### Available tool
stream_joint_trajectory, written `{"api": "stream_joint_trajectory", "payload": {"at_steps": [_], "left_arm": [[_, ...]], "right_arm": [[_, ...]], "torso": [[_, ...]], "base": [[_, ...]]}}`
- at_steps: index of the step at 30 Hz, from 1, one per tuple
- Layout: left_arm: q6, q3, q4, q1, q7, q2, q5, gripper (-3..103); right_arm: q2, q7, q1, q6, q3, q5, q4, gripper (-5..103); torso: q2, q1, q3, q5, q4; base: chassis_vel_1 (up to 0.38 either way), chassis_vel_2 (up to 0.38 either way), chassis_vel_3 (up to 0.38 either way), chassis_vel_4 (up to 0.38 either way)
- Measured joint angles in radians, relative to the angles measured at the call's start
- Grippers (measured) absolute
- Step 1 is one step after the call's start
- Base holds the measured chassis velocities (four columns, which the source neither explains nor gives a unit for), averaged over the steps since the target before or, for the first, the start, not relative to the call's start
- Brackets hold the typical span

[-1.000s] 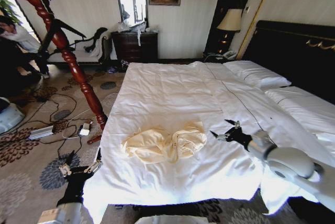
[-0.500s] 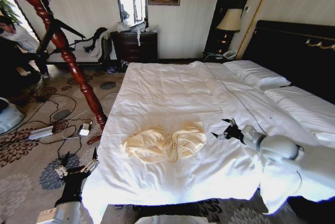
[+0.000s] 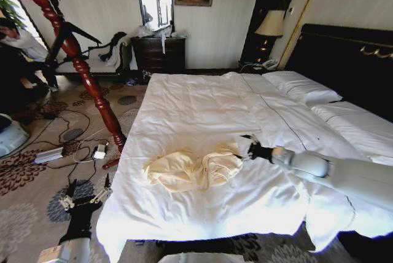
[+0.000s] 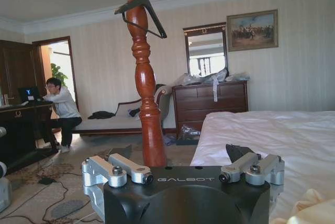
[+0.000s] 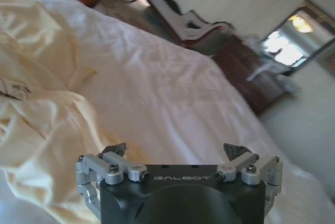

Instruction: Pick up the clothes from the bed and hang them on the clothes hanger.

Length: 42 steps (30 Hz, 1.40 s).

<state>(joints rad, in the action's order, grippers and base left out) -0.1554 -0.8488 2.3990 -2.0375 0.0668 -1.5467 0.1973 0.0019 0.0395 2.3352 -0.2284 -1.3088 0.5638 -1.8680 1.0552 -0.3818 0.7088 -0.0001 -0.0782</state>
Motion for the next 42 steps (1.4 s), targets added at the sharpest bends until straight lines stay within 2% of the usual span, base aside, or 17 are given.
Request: {"api": "stream_joint_trajectory", "payload": {"at_steps": [1,2,4,5,9,11,15,16,19,22,26,28,30,31,32,36,42], "left_arm": [[0.000,0.000,0.000,0.000,0.001,0.002,0.000,100],[0.000,0.000,0.000,0.000,0.001,0.002,0.000,100],[0.005,0.000,0.000,-0.002,0.002,0.007,0.000,100],[0.014,-0.001,0.003,-0.002,0.003,0.013,0.000,100],[0.031,0.006,0.006,0.005,0.005,0.015,0.000,100],[0.038,0.014,0.004,0.011,0.005,0.015,-0.002,100],[0.045,0.022,0.000,0.015,0.006,0.013,-0.016,100],[0.049,0.025,0.000,0.016,0.006,0.009,-0.026,100],[0.053,0.029,0.003,0.011,0.006,0.003,-0.047,100],[0.053,0.030,0.010,0.003,0.005,-0.001,-0.061,100],[0.053,0.020,0.015,-0.002,0.009,-0.008,-0.063,100],[0.053,0.019,0.016,-0.002,0.011,-0.010,-0.063,100],[0.053,0.017,0.016,0.001,0.013,-0.013,-0.061,100],[0.053,0.017,0.016,0.001,0.013,-0.013,-0.061,100],[0.053,0.015,0.015,0.004,0.014,-0.014,-0.059,100],[0.053,0.009,0.000,0.017,0.018,-0.014,-0.046,100],[0.055,0.005,-0.013,0.028,0.021,-0.011,-0.028,100]], "right_arm": [[0.072,0.011,-0.055,-0.017,0.032,-0.024,-0.014,100],[0.072,0.011,-0.055,-0.017,0.032,-0.024,-0.014,100],[0.216,0.017,-0.170,-0.028,0.120,-0.063,-0.049,100],[0.326,-0.033,-0.260,-0.027,0.168,-0.125,-0.098,100],[0.494,-0.128,-0.331,-0.003,0.196,-0.197,-0.196,100],[0.601,-0.132,-0.393,-0.001,0.268,-0.198,-0.191,100],[0.723,-0.085,-0.526,-0.029,0.389,-0.197,-0.092,100],[0.787,-0.047,-0.640,-0.055,0.478,-0.185,-0.008,100],[0.858,-0.002,-0.831,-0.079,0.610,-0.151,0.126,100],[0.866,0.011,-0.950,-0.047,0.719,-0.091,0.195,100],[0.769,0.012,-1.162,0.106,0.977,0.077,0.228,100],[0.752,0.015,-1.195,0.130,1.016,0.094,0.228,100],[0.698,0.019,-1.292,0.250,1.152,0.177,0.207,100],[0.698,0.019,-1.292,0.250,1.152,0.177,0.207,100],[0.675,0.019,-1.351,0.322,1.239,0.234,0.188,100],[0.659,0.018,-1.500,0.416,1.456,0.287,0.176,100],[0.660,-0.020,-1.545,0.459,1.539,0.325,0.167,100]], "torso": [[0.000,0.000,0.000,-0.0001,-0.0002],[0.000,0.000,0.000,-0.0001,-0.0002],[0.000,0.000,0.000,-0.0005,-0.0004],[0.000,0.000,0.000,0.0019,-0.0020],[0.000,0.000,0.000,-0.0008,0.0014],[0.000,0.000,0.000,-0.0006,0.0003],[0.000,0.000,0.000,0.0003,-0.0006],[0.000,0.000,0.000,0.0002,-0.0006],[0.000,0.000,0.000,0.0003,0.0007],[0.000,0.000,0.000,0.0006,0.0011],[0.000,0.000,0.000,0.0000,0.0006],[0.000,0.000,0.000,0.0003,0.0008],[0.000,0.000,0.000,-0.0008,0.0006],[0.000,0.000,0.000,-0.0008,0.0006],[0.000,0.000,0.000,0.0002,-0.0002],[0.000,0.000,0.000,0.0003,0.0006],[0.000,0.000,0.000,0.0003,0.0002]], "base": [[0.000,0.000,0.000,0.000],[0.000,0.000,0.000,0.000],[0.000,0.000,0.000,0.000],[0.002,0.006,-0.051,-0.025],[-0.008,-0.010,-0.025,-0.008],[0.000,0.000,0.000,0.000],[0.000,0.000,0.000,0.000],[0.000,0.000,0.000,0.000],[0.000,0.000,0.000,0.000],[0.000,0.000,0.000,0.000],[0.000,0.000,0.000,0.000],[0.000,0.000,0.000,0.000],[0.000,0.000,0.000,0.000],[0.000,0.000,0.000,0.000],[0.000,0.000,0.000,0.000],[0.000,0.000,0.000,0.000],[0.000,0.000,0.000,0.000]]}}
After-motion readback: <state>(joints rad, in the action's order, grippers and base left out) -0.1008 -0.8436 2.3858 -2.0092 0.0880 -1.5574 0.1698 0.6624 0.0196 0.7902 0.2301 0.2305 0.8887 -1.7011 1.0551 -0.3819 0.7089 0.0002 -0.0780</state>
